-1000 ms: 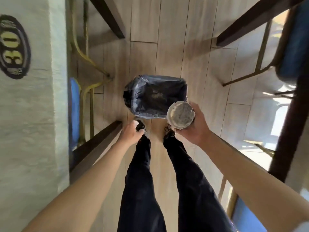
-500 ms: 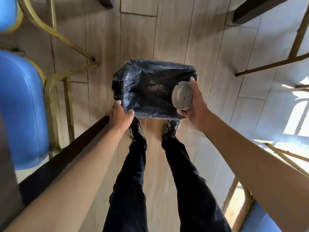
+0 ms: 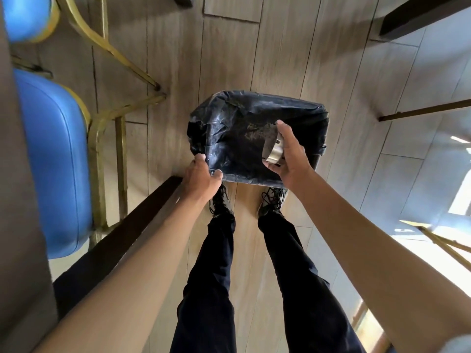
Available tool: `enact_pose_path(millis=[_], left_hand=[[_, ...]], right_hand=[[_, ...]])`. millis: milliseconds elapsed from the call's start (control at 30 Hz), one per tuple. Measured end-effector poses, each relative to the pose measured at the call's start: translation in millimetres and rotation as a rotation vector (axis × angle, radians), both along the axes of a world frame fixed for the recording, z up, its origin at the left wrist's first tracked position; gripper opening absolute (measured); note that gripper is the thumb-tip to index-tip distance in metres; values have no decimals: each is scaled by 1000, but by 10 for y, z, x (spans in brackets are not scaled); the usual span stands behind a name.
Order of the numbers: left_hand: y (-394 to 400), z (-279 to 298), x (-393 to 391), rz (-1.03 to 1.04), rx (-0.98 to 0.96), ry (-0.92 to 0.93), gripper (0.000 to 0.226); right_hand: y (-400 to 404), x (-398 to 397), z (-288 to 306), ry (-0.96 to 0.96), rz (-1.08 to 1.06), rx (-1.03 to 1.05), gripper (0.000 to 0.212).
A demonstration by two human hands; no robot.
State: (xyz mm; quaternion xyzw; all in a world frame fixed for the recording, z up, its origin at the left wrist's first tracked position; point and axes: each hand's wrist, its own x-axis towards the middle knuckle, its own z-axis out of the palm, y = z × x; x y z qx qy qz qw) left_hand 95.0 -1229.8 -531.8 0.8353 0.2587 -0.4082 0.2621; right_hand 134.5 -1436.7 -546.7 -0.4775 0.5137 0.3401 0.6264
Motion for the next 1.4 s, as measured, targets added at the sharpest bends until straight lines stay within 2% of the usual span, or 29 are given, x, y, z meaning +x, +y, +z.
enact_pose_path(millis=[133, 267, 367, 500, 700, 833, 967, 1067, 1200, 1300, 1400], left_hand=[[20, -17, 7, 5, -5, -6, 62], [-30, -22, -1, 19, -8, 0, 65], [-45, -35, -6, 23, -5, 3, 64], [-65, -38, -7, 15, 5, -10, 59], [-49, -65, -24, 15, 10, -29, 52], [-52, -62, -21, 17, 4, -26, 54], [-54, -74, -21, 27, 3, -28, 54], [-61, -86, -23, 28, 10, -31, 53], [-52, -98, -33, 23, 19, -46, 47], [-55, -105, -44, 21, 17, -49, 44], [-69, -107, -28, 31, 18, -39, 45]], right_hand=[[6, 27, -9, -7, 39, -32, 44], [-78, 42, -9, -6, 66, -20, 33], [-149, 23, -42, 2, 40, -61, 43], [-201, -22, -138, -24, 118, -117, 67], [-199, -15, -192, -36, 76, -189, 75], [-131, -57, -194, -51, 247, -217, 89], [-101, -62, -151, -144, 300, -396, 88], [-85, -56, -148, -138, 240, -363, 95], [-50, -70, -157, -130, 164, -346, 91], [-46, -111, -114, -174, 326, -424, 90], [-41, -129, -56, -356, 468, -630, 89]])
